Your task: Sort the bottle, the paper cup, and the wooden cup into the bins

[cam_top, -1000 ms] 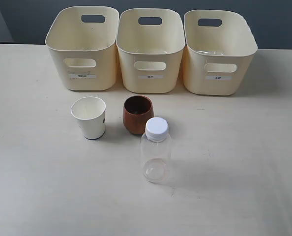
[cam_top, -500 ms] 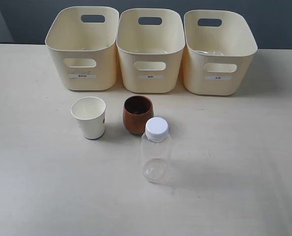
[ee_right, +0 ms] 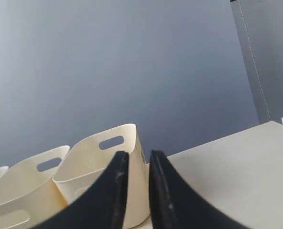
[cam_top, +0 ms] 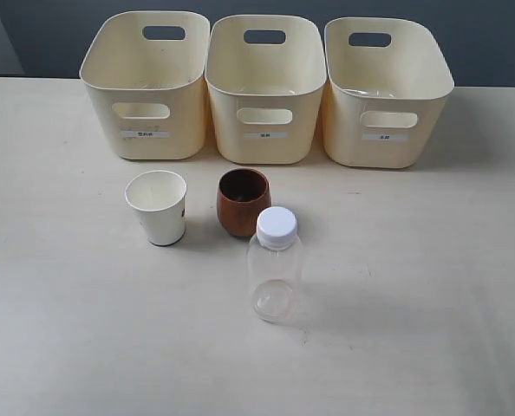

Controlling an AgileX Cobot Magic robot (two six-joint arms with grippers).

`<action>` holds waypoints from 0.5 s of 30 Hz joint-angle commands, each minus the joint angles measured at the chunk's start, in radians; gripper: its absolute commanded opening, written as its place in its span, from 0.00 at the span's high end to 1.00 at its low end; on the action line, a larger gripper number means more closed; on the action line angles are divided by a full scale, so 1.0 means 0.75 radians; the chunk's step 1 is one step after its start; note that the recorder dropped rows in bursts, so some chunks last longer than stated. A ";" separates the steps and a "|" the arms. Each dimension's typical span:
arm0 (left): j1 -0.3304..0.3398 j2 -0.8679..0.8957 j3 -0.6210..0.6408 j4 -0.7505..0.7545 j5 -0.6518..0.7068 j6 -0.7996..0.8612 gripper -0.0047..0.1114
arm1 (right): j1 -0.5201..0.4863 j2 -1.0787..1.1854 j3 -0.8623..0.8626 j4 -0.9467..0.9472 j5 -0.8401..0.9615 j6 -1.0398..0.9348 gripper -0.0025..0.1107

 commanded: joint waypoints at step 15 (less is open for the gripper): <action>-0.002 -0.003 0.002 0.001 -0.008 -0.003 0.96 | -0.009 -0.005 0.003 0.058 0.098 0.004 0.83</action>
